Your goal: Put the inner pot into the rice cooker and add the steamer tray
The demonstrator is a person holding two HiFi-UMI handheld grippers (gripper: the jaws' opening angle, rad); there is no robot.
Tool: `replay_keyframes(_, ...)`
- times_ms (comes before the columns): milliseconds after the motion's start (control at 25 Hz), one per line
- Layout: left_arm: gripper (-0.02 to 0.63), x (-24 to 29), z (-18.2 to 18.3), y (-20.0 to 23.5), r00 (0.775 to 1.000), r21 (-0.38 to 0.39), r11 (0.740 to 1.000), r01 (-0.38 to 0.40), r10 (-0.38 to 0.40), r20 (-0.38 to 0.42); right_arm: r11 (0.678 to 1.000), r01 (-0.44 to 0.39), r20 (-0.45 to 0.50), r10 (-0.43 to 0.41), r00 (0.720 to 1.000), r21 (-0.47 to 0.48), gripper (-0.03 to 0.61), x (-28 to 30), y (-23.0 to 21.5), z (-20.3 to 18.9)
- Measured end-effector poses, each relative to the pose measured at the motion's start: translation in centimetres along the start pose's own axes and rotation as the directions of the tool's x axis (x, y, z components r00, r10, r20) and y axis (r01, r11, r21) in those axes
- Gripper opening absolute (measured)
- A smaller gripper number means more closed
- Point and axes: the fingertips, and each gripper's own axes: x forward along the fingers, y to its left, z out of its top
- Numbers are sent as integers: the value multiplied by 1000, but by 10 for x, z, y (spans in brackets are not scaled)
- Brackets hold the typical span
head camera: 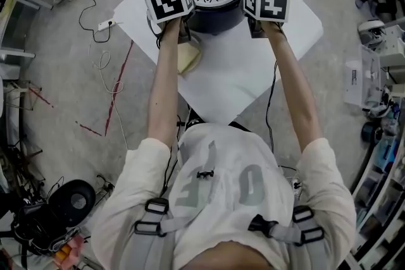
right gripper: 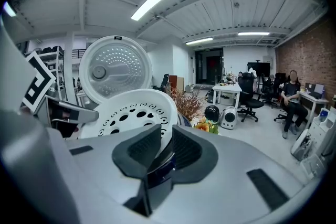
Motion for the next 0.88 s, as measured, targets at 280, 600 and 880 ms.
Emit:
replay_keyframes(280, 91, -1, -1, -8, 1000, -22, 1000, 19, -19, -5, 998, 30, -21, -31, 999, -60, 75, -4, -5, -2)
replay_keyframes(600, 107, 14, -2, 22, 1000, 29, 1000, -7, 7, 4, 994, 41, -39, -45, 998, -98, 75, 22, 21, -5)
replay_keyframes(880, 107, 21, 3, 46, 1000, 2, 1000, 0, 0, 2, 994, 45, -38, -49, 998, -96, 75, 37, 35, 1)
